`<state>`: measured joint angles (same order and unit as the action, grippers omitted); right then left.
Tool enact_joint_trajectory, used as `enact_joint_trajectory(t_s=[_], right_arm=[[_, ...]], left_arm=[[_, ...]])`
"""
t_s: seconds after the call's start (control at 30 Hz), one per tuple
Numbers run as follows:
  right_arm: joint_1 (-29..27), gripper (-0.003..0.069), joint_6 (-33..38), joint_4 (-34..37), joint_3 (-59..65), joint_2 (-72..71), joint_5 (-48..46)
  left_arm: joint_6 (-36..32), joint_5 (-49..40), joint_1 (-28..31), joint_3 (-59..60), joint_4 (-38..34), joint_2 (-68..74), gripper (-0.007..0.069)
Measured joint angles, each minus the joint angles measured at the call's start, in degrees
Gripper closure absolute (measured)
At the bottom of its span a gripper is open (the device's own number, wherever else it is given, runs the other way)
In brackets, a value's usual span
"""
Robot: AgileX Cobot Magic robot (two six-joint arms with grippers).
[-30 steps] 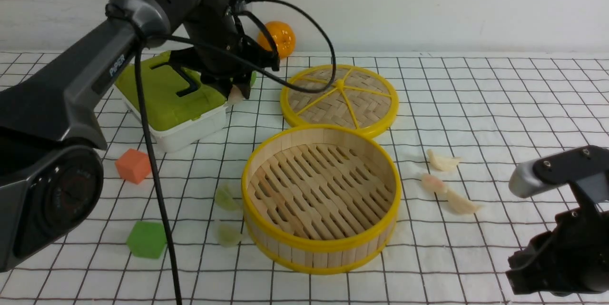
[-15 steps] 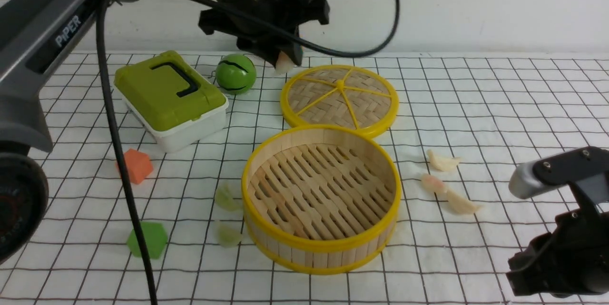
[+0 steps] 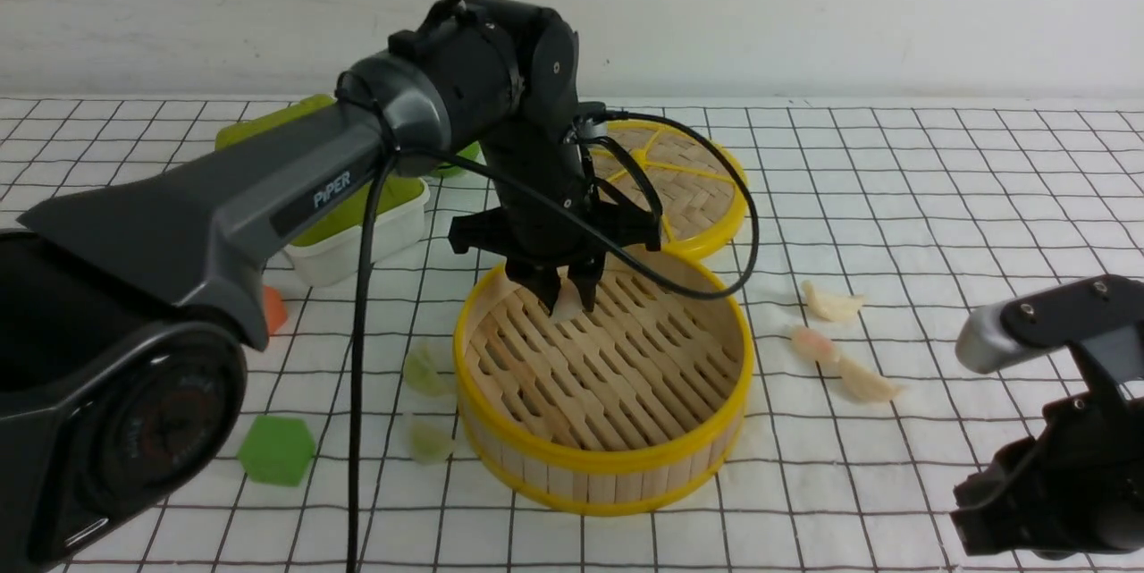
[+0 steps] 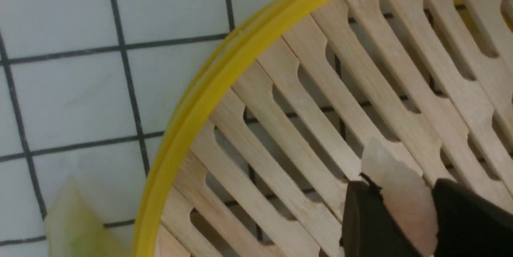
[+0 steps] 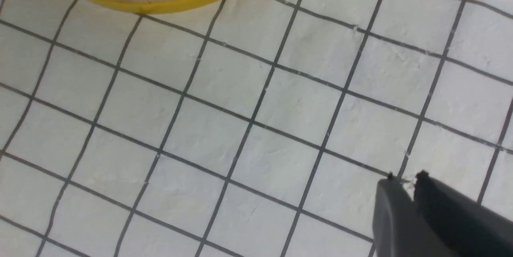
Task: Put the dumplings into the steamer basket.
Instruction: Use the left arm to put the dumpling into the steamer
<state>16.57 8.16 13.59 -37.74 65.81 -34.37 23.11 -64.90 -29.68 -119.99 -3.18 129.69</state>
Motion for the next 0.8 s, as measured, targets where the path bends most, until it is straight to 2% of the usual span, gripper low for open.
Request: enact_joint_trajectory(t_s=[0.43, 0.8], right_arm=[[0.0, 0.0567, 0.0, 0.0, 0.0, 0.0, 0.4], [0.0, 0.0557, 0.0, 0.1, 0.0, 0.0, 0.5]], left_arm=[[0.5, 2.0, 0.0, 0.0, 2.2, 0.8, 0.0438], [8.1, 2.2, 0.0, 0.0, 7.1, 3.2, 0.0438]])
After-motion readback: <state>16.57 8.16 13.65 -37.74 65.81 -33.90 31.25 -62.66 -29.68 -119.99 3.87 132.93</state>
